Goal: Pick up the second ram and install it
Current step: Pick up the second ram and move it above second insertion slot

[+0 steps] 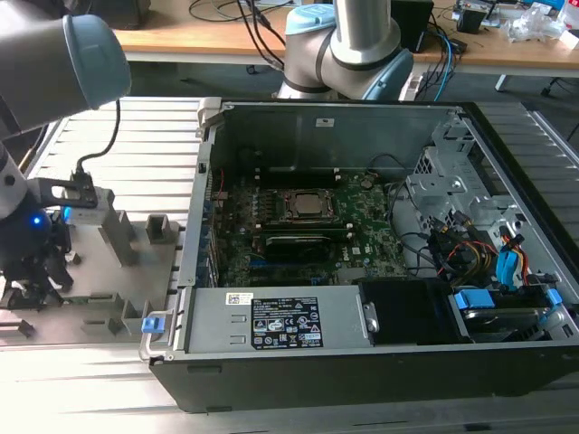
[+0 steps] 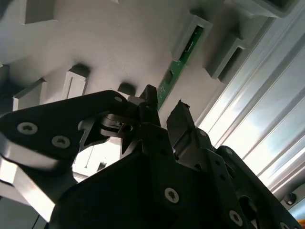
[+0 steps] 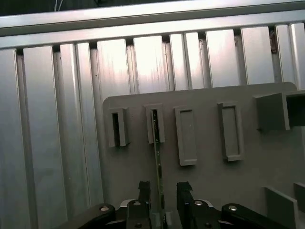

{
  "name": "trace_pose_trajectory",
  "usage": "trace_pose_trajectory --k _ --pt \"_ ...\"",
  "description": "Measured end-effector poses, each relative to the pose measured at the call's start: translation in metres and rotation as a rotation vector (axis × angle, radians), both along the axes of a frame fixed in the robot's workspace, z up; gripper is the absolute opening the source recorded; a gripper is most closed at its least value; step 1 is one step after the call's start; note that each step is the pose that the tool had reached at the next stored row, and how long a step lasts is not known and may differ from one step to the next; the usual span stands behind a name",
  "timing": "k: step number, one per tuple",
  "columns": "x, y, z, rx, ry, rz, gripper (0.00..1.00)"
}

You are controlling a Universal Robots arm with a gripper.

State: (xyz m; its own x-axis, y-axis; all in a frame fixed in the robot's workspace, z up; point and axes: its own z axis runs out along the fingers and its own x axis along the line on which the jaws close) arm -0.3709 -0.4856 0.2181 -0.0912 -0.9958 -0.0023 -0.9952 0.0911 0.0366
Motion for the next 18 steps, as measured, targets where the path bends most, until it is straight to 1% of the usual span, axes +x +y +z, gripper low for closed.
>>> trace_pose_trajectory --k 5,7,12,13,15,16,18 --pt "-0.001 -0.0028 -0.0123 0.0045 0.0 0.031 0.36" --pt "-0.001 -0.0031 -0.0172 0.0053 0.0 0.037 0.36" --pt "-0.001 -0.0031 -0.0182 0.0078 -0.0001 0.038 0.36" --pt "-0.001 -0.0031 -0.0182 0.0081 -0.0001 0.038 0.28" --pt "-0.001 -0.0031 -0.0182 0.0084 -0.0001 0.038 0.16" --pt "-0.001 -0.0031 -0.0182 0.0086 -0.0001 0.038 0.14" --pt "-0.001 -0.0031 -0.0182 0.009 -0.0001 0.038 0.14"
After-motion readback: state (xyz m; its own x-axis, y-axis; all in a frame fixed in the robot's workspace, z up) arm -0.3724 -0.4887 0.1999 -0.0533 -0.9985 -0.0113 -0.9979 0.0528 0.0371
